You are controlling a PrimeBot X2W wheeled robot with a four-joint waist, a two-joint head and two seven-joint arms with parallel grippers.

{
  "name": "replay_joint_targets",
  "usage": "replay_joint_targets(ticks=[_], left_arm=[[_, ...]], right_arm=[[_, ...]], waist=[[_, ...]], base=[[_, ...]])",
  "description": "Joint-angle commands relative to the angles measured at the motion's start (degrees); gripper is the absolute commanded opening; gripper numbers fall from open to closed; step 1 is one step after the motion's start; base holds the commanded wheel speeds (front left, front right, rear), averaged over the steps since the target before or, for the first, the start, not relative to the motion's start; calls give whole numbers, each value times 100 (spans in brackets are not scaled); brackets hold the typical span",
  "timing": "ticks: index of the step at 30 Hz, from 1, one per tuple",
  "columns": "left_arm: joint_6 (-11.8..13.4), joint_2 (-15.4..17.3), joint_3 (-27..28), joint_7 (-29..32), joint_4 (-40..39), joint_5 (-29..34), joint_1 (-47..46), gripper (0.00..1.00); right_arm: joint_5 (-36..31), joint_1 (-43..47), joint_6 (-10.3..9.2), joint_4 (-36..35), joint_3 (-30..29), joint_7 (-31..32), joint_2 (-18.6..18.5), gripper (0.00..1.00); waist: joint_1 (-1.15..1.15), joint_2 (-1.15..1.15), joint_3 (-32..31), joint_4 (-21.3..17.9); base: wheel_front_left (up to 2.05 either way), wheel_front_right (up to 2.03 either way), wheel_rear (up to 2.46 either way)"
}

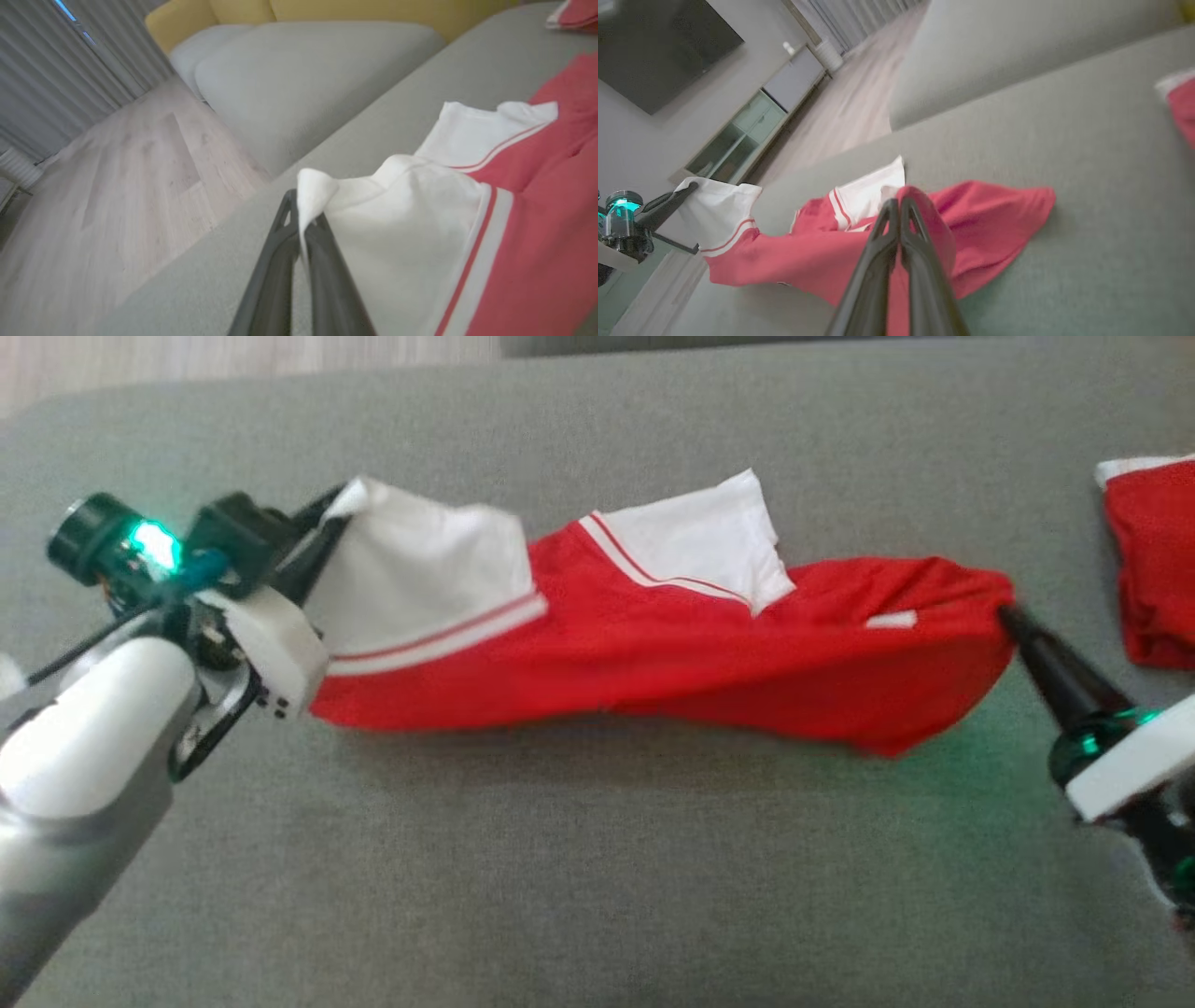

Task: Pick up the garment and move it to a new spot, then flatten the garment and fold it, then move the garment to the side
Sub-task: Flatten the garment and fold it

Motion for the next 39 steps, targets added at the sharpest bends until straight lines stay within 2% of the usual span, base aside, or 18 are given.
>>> replay_joint_targets(ticks=[1, 10, 16, 21, 23, 26, 30, 33, 39], left_arm=[[79, 331, 437, -157, -218, -118, -231, 0], [464, 740, 1163, -648, -1356, -729, 27, 0], [625, 1086, 1598, -549, -2150, -1122, 1, 0], [695, 1306, 1861, -279, -2692, -1225, -385, 0], [654, 1270, 1874, -146, -2697, -1215, -629, 0], [461, 1069, 1752, 142, -2302, -1129, -1166, 0], [185, 733, 1557, 244, -1535, -898, -1789, 0], [28, 469, 1424, 107, -887, -548, -2357, 0], [54, -70, 1419, -721, 257, 192, -3661, 0]], right_arm=[[-100, -132, -4, -303, -108, -209, -357, 0], [-242, 153, -4, -959, -808, -1005, -994, 0], [-195, 214, -4, -1415, -1468, -1160, -1250, 0], [-285, -240, -4, -1603, -1937, -1063, -1400, 0], [-349, -591, -4, -1521, -1961, -973, -1380, 0], [-506, -1527, -4, -1150, -1718, -712, -1204, 0], [-770, -2704, -4, -562, -1215, -483, -824, 0], [-1088, -3597, -4, -30, -848, -422, -435, 0], [-1719, -5105, -4, 1045, -418, -788, 106, 0]], waist=[[0, 0, -223, -29], [0, 0, -1075, -38], [0, 0, -1375, -103], [0, 0, -1394, -145], [0, 0, -1328, -140], [0, 0, -984, -104], [0, 0, -366, -44], [0, 0, 109, -26], [0, 0, 828, -3]], base=[[0, 0, 0], [0, 0, 0], [0, 0, 0], [0, 0, 0], [0, 0, 0], [0, 0, 0], [0, 0, 0], [0, 0, 0], [0, 0, 0]])
